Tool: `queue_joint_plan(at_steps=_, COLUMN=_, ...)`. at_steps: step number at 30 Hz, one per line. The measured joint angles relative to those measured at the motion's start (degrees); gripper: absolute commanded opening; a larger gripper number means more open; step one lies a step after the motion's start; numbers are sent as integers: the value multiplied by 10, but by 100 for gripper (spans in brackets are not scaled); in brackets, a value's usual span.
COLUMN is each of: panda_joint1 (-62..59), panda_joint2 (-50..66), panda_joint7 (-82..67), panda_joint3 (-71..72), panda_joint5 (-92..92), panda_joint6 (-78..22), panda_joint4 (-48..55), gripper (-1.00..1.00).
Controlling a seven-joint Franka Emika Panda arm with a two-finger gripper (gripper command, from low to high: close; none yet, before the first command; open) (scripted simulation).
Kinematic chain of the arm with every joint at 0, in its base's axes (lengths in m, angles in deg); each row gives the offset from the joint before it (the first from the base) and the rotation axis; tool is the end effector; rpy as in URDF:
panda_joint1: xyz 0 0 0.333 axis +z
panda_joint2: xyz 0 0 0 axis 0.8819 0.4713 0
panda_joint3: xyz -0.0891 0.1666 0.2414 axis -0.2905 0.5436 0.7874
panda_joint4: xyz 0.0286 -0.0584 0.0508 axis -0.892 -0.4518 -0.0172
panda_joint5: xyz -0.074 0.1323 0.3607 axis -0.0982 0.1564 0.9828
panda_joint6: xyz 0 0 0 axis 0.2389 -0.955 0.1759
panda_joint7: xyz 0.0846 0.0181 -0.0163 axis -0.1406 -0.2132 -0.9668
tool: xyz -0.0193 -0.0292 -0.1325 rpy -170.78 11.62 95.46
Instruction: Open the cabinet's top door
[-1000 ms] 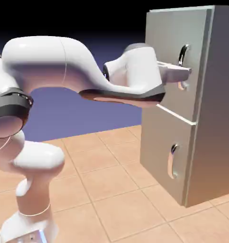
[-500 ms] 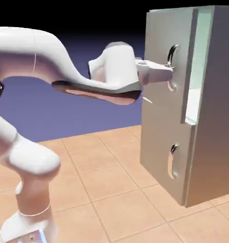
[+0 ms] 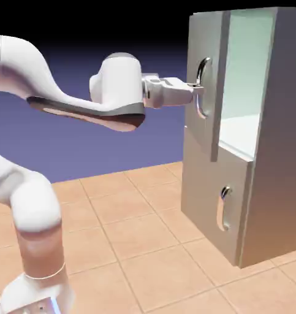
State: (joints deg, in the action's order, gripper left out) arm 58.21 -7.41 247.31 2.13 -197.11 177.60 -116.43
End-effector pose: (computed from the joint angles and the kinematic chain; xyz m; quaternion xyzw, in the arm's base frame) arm 0.3831 0.0191 0.5873 -0.6044 0.3669 -0.6872 0.1666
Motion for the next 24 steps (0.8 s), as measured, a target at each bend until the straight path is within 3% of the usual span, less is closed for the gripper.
queue_joint_plan(at_steps=5, panda_joint1=-101, panda_joint2=-39, panda_joint7=-11, panda_joint3=84, panda_joint5=73, panda_joint6=30, panda_joint4=-19, gripper=-100)
queue_joint_plan(at_steps=12, panda_joint1=-118, panda_joint2=-109, panda_joint7=-136, panda_joint3=135, panda_joint5=247, panda_joint6=-14, panda_joint4=-71, gripper=-100)
queue_joint_plan(at_steps=24, panda_joint1=-40, panda_joint2=-199, panda_joint7=-289, panda_joint3=270, panda_joint5=529, panda_joint6=-267, panda_joint4=-103, gripper=-100)
